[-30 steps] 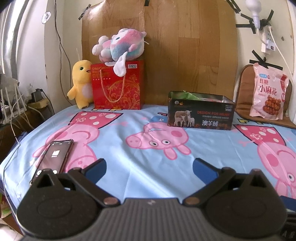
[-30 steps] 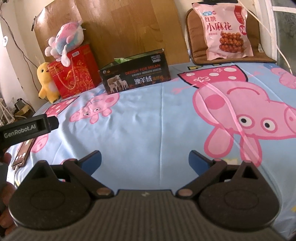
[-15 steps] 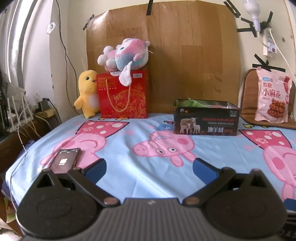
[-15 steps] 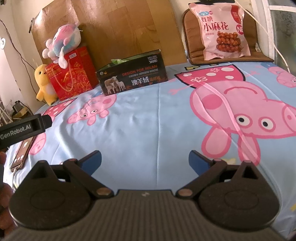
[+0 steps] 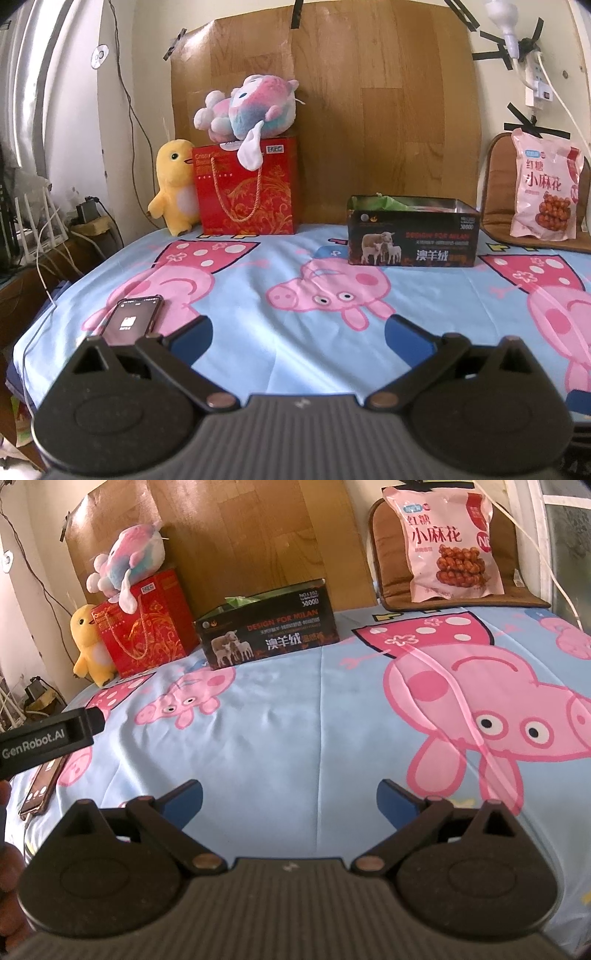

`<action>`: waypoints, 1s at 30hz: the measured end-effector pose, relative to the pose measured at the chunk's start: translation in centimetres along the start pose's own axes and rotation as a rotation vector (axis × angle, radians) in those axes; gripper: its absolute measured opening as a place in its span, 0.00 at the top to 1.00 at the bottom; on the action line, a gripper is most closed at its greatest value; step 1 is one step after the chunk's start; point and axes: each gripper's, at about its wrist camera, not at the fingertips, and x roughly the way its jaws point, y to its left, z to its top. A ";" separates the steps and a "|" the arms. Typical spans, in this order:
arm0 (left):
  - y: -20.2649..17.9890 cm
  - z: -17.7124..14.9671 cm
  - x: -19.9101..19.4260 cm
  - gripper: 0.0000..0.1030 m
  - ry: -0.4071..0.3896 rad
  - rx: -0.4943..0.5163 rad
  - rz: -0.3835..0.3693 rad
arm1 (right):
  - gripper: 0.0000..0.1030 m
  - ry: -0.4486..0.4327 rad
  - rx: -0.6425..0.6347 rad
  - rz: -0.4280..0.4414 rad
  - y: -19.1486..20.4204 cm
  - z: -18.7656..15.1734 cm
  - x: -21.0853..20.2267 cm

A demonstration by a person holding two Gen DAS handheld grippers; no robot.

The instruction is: Organize snacks

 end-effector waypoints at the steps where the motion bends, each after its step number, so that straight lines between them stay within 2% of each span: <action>1: -0.1 0.0 0.1 0.00 0.005 0.004 0.000 | 0.01 0.002 -0.001 0.003 0.0 -0.1 0.0; 11: -0.1 -0.1 0.5 0.00 0.026 0.023 -0.002 | 0.01 0.007 -0.007 0.020 0.1 0.1 -0.1; 25: -0.6 -0.6 1.0 0.00 0.089 0.034 -0.054 | 0.01 0.006 -0.003 0.020 0.0 0.0 -0.1; 30: -0.8 -0.8 1.1 0.00 0.096 0.049 -0.046 | 0.01 0.001 0.005 0.014 -0.2 0.0 -0.2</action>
